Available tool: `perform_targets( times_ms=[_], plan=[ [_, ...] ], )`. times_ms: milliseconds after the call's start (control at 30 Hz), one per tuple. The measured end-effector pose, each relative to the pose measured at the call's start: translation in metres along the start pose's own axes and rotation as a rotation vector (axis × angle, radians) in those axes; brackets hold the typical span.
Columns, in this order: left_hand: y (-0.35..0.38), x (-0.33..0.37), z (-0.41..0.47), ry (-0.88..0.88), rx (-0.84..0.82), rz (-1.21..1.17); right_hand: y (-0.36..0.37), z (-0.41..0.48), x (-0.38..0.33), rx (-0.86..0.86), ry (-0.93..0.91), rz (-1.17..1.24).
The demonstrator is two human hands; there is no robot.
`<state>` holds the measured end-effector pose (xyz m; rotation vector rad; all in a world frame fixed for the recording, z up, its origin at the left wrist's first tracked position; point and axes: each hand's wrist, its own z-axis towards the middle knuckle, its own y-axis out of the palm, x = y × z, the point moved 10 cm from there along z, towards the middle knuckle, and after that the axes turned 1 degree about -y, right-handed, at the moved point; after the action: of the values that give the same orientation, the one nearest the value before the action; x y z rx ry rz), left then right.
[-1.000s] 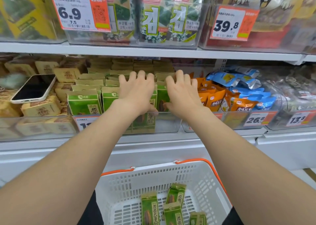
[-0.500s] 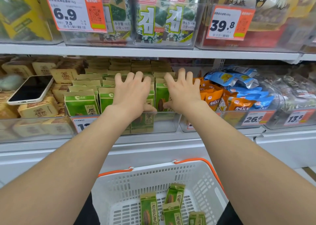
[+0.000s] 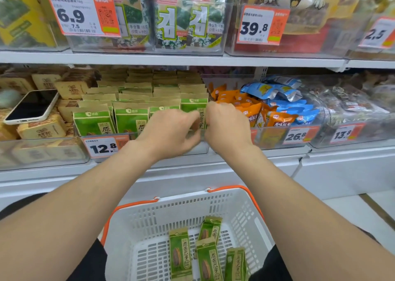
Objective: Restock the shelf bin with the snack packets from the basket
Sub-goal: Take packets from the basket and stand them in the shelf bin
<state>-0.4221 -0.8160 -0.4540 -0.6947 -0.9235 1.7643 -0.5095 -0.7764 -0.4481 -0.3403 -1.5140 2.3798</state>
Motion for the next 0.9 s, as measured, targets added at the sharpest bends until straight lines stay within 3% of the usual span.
perform_targets(
  times_ms=[200,367,533,633,800,900],
  plan=[
    [0.117,0.032,-0.041,0.031,-0.694,-0.012,0.07,-0.077,0.016,-0.667,-0.008,-0.051],
    [0.199,0.064,-0.086,-0.01,-0.947,-0.137,0.119,-0.141,0.037,-1.033,0.009,-0.202],
    [0.281,0.116,-0.139,0.002,-1.087,-0.228,0.176,-0.189,0.047,-1.243,0.024,-0.218],
    [0.32,0.147,-0.177,0.004,-1.185,-0.306,0.195,-0.198,0.052,-1.235,0.004,-0.193],
    [0.369,0.196,-0.233,0.171,-1.293,-0.366,0.207,-0.206,0.08,-1.261,0.042,-0.222],
    [0.378,0.227,-0.25,0.323,-1.323,-0.272,0.214,-0.204,0.096,-1.276,0.073,-0.244]
  ],
)
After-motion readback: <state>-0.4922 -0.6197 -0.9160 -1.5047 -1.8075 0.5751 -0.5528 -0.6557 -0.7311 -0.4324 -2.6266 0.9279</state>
